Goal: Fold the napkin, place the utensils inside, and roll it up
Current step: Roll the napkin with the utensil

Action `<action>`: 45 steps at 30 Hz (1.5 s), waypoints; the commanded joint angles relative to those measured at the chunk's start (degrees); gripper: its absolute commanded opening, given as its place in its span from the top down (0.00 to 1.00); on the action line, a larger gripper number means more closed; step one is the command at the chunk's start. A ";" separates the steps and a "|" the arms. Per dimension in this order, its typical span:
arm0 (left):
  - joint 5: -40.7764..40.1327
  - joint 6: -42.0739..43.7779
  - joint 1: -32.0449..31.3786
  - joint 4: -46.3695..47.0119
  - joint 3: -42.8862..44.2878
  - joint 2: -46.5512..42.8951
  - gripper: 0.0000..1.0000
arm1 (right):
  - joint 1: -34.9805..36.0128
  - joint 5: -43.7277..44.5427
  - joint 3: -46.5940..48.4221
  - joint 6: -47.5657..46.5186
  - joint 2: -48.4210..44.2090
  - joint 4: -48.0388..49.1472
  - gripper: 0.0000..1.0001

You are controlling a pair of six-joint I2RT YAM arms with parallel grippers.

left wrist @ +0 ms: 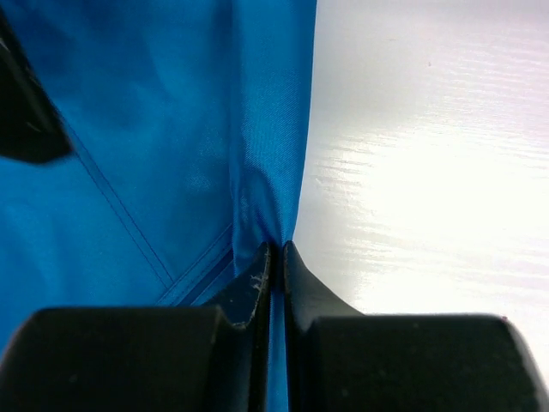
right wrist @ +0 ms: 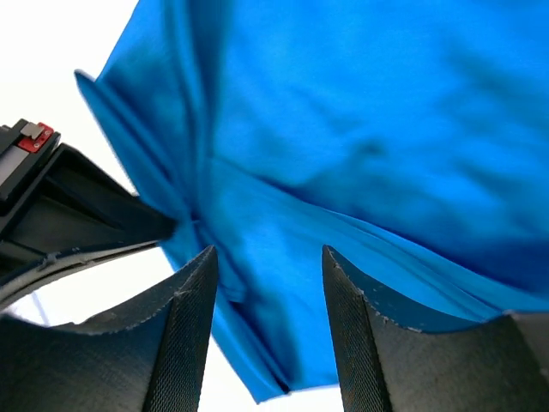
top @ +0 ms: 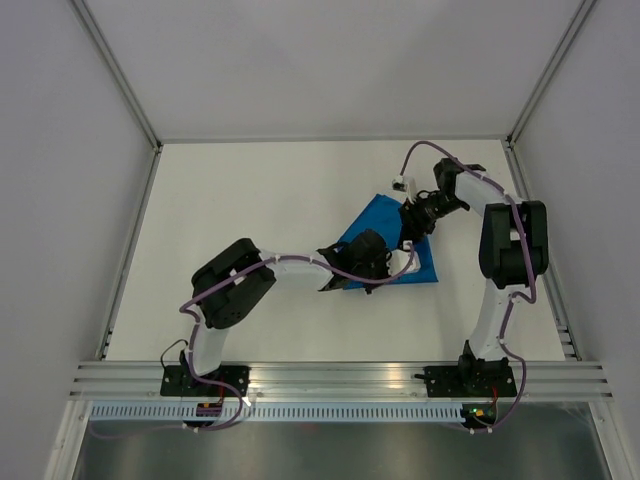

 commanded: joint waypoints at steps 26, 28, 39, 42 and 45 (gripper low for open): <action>40.97 -20.13 15.39 -26.62 19.73 22.26 0.98 | 14.81 19.06 -50.06 -7.29 -45.51 43.04 0.35; 41.66 -20.13 15.48 -27.59 20.52 22.79 0.98 | 17.88 21.19 -50.69 -7.21 -44.37 45.24 0.35; 43.25 -19.87 16.00 -29.26 21.84 23.85 0.98 | 23.70 27.87 -50.69 -6.33 -37.43 48.15 0.45; 43.69 -19.96 16.27 -29.26 21.84 23.58 0.98 | 23.96 27.97 -50.08 -6.50 -36.20 47.01 0.51; 43.95 -19.87 16.71 -29.35 21.84 22.88 0.97 | 23.96 27.61 -49.02 -6.85 -34.97 44.73 0.62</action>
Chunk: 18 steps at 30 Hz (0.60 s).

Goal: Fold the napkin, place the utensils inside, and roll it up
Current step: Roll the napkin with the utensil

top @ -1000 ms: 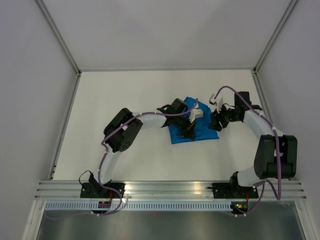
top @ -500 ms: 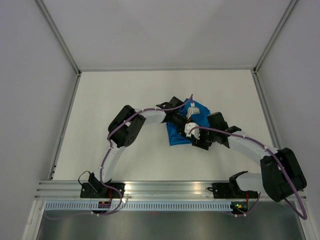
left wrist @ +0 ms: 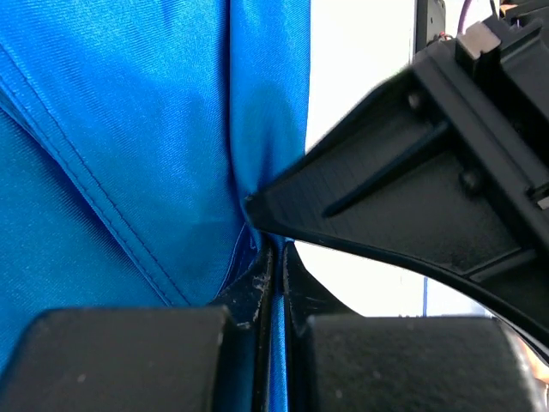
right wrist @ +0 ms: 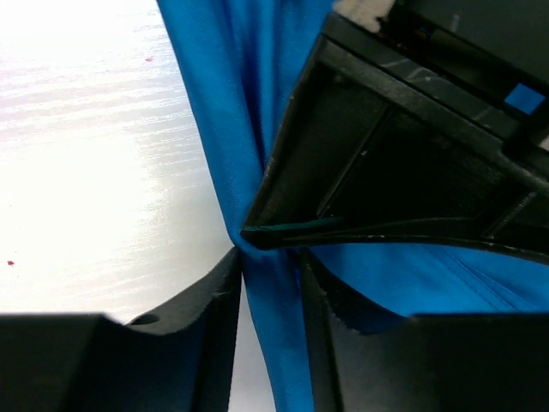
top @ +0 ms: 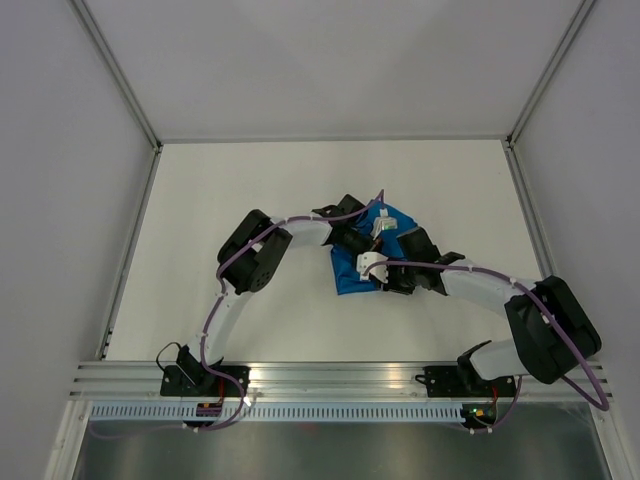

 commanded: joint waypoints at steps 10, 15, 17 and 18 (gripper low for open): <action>-10.04 -4.22 2.64 -2.28 -2.16 -6.60 0.58 | -1.39 -5.97 9.69 -3.34 8.56 -14.70 0.88; -15.50 -10.02 4.40 1.85 -4.71 -12.58 0.55 | -5.61 -12.74 16.64 -6.50 15.50 -24.98 0.91; -21.54 -12.47 5.45 4.05 -6.02 -15.66 0.54 | -7.72 -15.81 20.33 -8.61 19.26 -29.89 0.92; -23.75 -14.49 5.89 4.58 -7.42 -16.54 0.54 | -8.34 -16.69 21.48 -9.23 20.51 -31.31 0.93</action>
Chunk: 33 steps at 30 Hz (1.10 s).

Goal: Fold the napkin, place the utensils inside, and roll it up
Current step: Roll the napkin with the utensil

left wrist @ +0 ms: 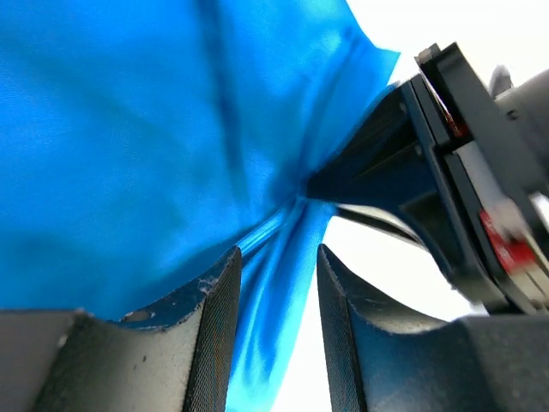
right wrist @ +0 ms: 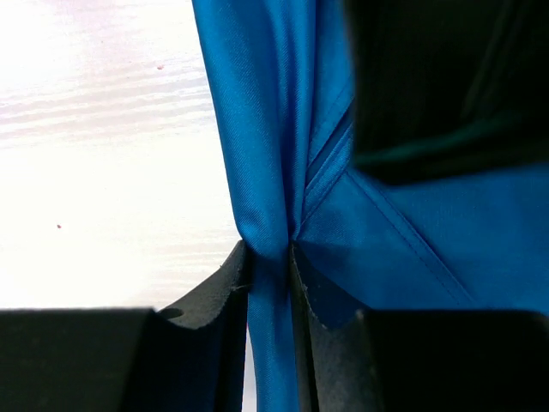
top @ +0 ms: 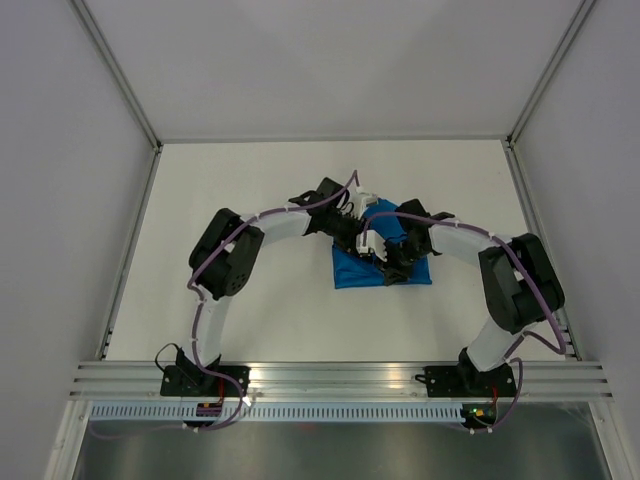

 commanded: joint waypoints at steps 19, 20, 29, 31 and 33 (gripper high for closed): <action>-55.64 1.78 -11.40 34.97 -37.99 -37.10 0.50 | -9.56 -10.94 29.53 -9.78 32.85 -35.72 0.93; -57.40 6.41 -13.51 35.50 -38.16 -36.67 0.49 | -9.65 -10.94 30.15 -9.68 33.56 -36.16 0.93; -65.06 27.45 -30.22 34.27 -32.28 -23.40 0.46 | -10.88 -11.82 36.13 -9.15 39.01 -40.20 0.93; -66.12 31.05 -32.42 34.44 -30.79 -20.07 0.46 | -10.97 -11.91 36.66 -9.06 39.54 -40.56 0.93; -67.26 33.08 -33.39 35.32 -30.25 -18.13 0.46 | -10.97 -11.82 37.10 -8.98 39.89 -40.73 0.93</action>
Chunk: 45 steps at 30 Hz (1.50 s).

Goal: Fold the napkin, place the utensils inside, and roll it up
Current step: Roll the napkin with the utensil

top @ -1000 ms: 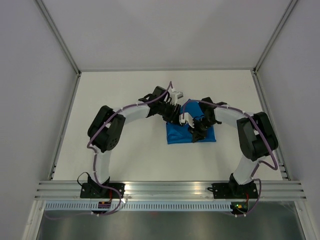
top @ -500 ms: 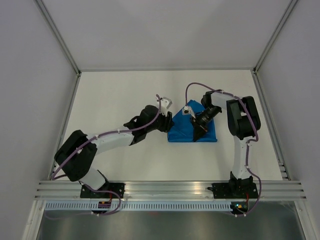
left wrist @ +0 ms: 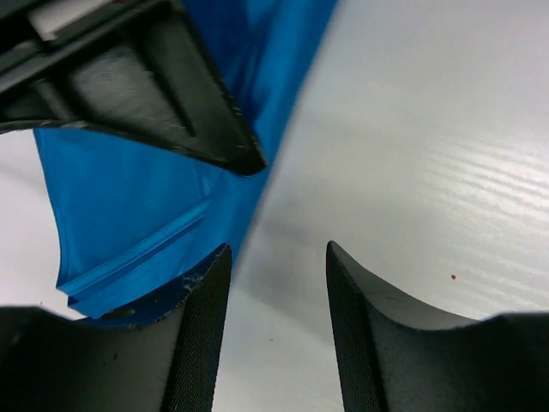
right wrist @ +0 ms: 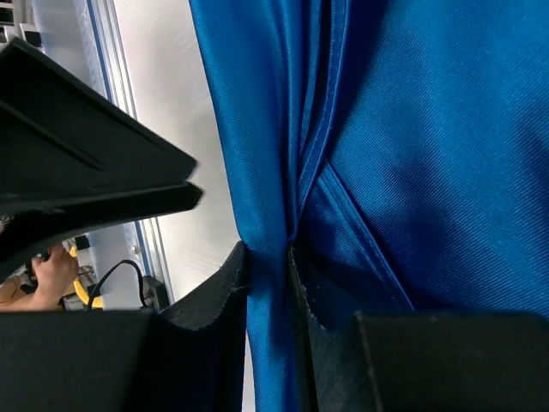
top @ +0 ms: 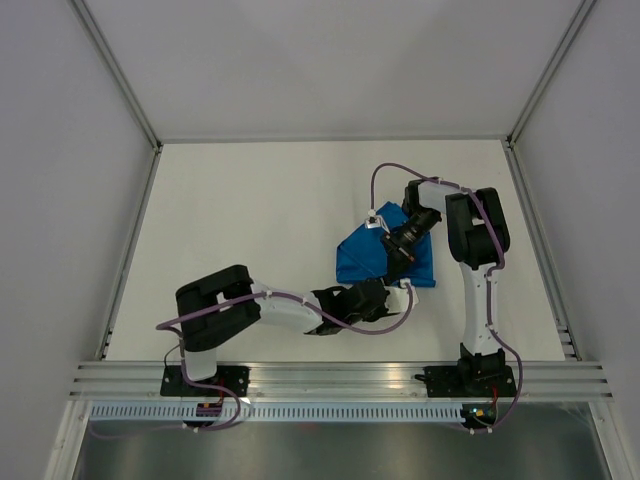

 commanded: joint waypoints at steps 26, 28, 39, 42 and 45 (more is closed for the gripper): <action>6.04 8.43 2.10 -1.36 6.05 12.43 0.89 | -1.33 5.49 2.47 -3.52 4.76 3.23 0.93; 8.24 7.55 2.45 -2.94 6.66 12.34 0.96 | -1.16 5.49 2.38 -3.43 4.76 3.32 0.92; 25.82 0.97 7.81 -14.89 10.70 12.43 0.98 | -3.27 4.61 -0.26 3.25 -3.06 9.55 0.50; 29.34 -0.09 9.22 -17.09 11.75 12.69 0.98 | -4.50 3.56 -0.26 5.62 -6.66 10.61 0.44; 32.33 -1.23 10.54 -19.19 12.81 13.04 0.98 | -5.90 3.20 -0.61 9.48 -10.35 13.50 0.43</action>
